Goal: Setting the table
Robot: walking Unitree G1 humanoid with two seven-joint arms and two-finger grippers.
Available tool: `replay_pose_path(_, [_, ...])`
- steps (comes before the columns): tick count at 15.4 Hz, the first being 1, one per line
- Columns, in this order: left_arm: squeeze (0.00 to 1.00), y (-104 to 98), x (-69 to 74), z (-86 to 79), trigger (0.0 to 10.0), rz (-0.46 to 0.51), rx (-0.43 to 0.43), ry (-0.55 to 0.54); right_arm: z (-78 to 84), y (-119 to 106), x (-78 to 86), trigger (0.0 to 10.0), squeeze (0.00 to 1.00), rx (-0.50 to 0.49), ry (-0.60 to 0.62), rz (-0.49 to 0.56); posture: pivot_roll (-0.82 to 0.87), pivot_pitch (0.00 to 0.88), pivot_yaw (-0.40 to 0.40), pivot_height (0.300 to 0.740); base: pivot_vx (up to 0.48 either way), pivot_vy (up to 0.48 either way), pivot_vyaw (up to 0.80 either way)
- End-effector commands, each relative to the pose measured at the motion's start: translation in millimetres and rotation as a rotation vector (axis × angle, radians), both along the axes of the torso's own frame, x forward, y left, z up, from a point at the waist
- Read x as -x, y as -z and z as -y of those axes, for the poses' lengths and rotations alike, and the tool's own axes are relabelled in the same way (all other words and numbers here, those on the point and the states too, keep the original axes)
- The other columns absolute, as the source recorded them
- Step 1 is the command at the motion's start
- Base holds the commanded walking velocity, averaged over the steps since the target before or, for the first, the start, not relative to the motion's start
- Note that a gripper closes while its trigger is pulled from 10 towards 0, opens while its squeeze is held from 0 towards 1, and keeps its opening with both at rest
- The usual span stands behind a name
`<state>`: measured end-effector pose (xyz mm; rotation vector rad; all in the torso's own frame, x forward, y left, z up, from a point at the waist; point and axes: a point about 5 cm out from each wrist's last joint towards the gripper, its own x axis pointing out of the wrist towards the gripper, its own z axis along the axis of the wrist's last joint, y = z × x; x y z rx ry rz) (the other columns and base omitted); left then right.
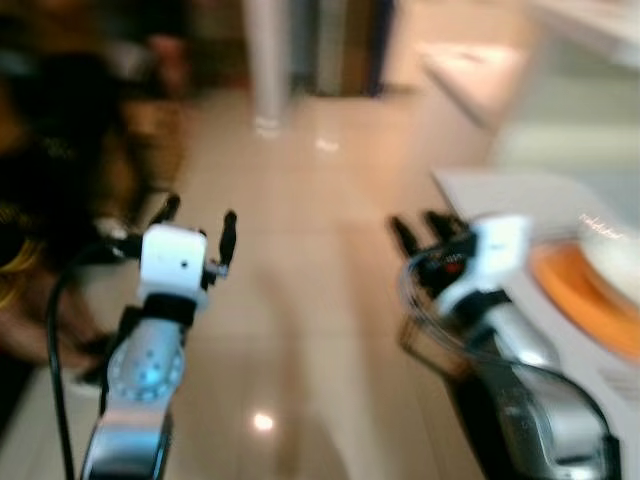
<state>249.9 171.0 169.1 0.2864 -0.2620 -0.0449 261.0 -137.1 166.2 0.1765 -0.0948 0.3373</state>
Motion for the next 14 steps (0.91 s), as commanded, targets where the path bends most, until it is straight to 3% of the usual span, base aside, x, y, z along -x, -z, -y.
replay_pose_path(1, [0.0, 0, -2.7, -7.5, 10.0, 0.0, 0.001, -0.021, -2.4, -3, -1.9, 10.0, 0.0, -0.012, 0.005, 0.012, -0.03, 0.0, -0.005, 0.74, 0.442, 0.0, 0.0])
replay_pose_path(7, [0.0, 0, -6.4, -7.3, 10.0, 0.002, 0.006, -0.001, 16.7, -2, -8.4, 10.0, 0.0, 0.047, 0.096, 0.028, -0.03, 0.0, -0.002, 0.74, 0.443, 0.0, 0.0])
replay_pose_path(14, [0.0, -4, -10.5, -12.9, 10.0, 0.017, -0.005, -0.003, 18.9, -4, -12.8, 10.0, 0.0, 0.026, 0.124, 0.023, -0.03, 0.0, -0.008, 0.74, 0.452, 0.0, 0.0])
